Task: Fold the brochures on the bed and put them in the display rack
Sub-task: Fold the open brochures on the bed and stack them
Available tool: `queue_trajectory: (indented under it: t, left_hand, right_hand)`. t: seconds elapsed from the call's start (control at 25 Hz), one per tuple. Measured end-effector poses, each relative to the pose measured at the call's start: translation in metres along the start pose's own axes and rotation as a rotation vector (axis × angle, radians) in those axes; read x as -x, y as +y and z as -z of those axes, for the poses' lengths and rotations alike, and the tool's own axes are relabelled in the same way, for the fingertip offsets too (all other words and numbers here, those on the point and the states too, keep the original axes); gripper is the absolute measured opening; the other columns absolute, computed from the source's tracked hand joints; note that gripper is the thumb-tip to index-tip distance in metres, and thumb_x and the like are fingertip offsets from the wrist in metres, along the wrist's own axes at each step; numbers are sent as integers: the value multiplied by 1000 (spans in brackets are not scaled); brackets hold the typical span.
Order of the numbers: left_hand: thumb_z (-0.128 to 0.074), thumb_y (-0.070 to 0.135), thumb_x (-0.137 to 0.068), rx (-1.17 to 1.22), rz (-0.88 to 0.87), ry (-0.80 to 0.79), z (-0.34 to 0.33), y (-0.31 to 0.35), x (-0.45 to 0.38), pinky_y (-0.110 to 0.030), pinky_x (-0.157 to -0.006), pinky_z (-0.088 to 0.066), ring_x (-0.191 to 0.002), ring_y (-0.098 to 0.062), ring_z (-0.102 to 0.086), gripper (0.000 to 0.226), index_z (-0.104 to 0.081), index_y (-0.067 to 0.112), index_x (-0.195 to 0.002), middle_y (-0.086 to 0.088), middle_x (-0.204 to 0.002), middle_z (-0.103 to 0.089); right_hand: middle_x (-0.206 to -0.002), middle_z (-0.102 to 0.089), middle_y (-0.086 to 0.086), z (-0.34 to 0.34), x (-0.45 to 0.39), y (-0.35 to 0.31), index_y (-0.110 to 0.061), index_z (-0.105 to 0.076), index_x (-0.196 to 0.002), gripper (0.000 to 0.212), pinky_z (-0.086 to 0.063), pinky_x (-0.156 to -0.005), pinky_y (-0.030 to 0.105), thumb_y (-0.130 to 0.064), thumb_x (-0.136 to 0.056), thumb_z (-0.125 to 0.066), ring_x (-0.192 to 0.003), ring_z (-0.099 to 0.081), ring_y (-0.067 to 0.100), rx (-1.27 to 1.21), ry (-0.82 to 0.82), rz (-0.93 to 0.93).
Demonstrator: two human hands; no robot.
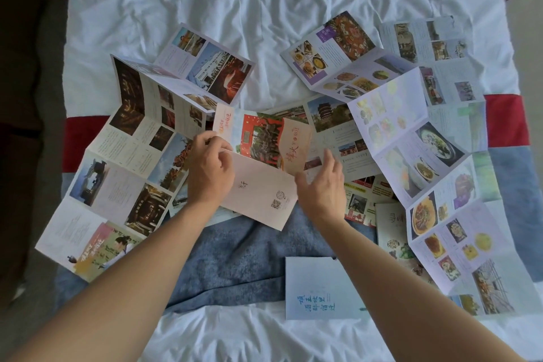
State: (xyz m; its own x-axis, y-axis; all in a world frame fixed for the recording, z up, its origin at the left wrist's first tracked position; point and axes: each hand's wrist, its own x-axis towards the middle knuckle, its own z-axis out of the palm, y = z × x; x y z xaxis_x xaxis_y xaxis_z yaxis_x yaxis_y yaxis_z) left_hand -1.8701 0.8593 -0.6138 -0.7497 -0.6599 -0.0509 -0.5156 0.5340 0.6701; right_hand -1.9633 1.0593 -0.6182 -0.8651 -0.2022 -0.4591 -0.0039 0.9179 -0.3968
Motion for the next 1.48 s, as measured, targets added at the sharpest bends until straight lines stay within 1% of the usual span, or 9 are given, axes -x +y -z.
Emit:
queue_trajectory:
  t: [0.08, 0.2, 0.44, 0.64, 0.88, 1.04, 1.24, 1.4, 1.48]
  left_hand:
    - [-54, -2, -88, -26, -2, -20, -2, -5, 3, -18, -66, -51, -119, -29, -54, 11, -56, 8, -84, -9, -117, -50]
    - [-55, -8, -85, -61, -3, -51, -6, -12, 12, -5, -61, -44, -129, -31, -48, 17, -55, 8, -91, -10, -118, -48]
    - [-54, -15, -78, -96, 100, -93, -6, -16, 21, -37, -84, -56, -126, -35, -47, 48, -54, 5, -122, -17, -139, -39]
    - [-48, -13, -83, -74, 284, -135, -5, -13, 20, -37, -87, -51, -124, -34, -48, 63, -46, 18, -139, -14, -144, -41]
    - [-50, -4, -86, -104, 368, -206, -4, -15, 24, -46, -90, -54, -123, -36, -48, 78, -25, 32, -151, -12, -146, -36]
    - [-54, 2, -86, -165, 262, -269, -3, -17, 28, -42, -81, -52, -97, -29, -54, 76, -30, 35, -150, -11, -120, -46]
    - [-66, 11, -88, -216, 86, -222, 2, -17, 32, -41, -82, -51, -89, -30, -58, 22, -70, 13, -110, -2, -97, -46]
    - [-75, 6, -81, -223, -98, -80, 7, -8, 36, -40, -73, -49, -80, -21, -45, 8, -71, 5, -88, -8, -89, -50]
    - [-76, 6, -79, -223, -188, -38, 10, -2, 38, -34, -71, -45, -83, -14, -38, 8, -70, 7, -84, -8, -90, -51]
  right_hand:
    - [-128, -63, 6, -1, -3, 2, -16, -35, -148, 63, -55, -91, 44, -34, -92, -57, -110, -62, 25, -205, -153, -186]
    - [-108, -70, 2, -9, -2, 4, -15, -55, -133, 42, -53, -78, 33, -25, -92, -60, -92, -64, 20, -276, -224, -255]
    - [-95, -72, 2, -19, 0, 5, -17, -68, -96, 12, -51, -59, 28, -16, -88, -60, -79, -66, 17, -511, -194, -405]
    - [-100, -71, 11, -15, 1, 4, -12, -59, -96, 15, -61, -79, 46, -2, -86, -60, -91, -70, 29, -810, -201, -568]
    - [-91, -66, 10, -11, 5, 3, -15, -58, -89, 12, -53, -67, 37, -3, -87, -57, -83, -64, 26, -938, -265, -647]
    - [-93, -64, 10, -7, 5, 5, -14, -59, -94, 14, -50, -63, 35, -4, -86, -54, -81, -62, 26, -954, -242, -667]
    - [-115, -58, 2, 3, 12, 9, -23, -44, -137, 55, -53, -61, 30, -7, -85, -55, -88, -61, 16, -671, -85, -374]
    - [-151, -36, 9, 9, 26, 21, -24, -30, -150, 76, -47, -102, 44, -19, -84, -67, -131, -42, 27, 77, 24, 242]
    - [-152, -38, 8, 12, 32, 16, -27, -27, -151, 78, -37, -111, 46, -25, -85, -69, -136, -40, 28, 271, 9, 485]
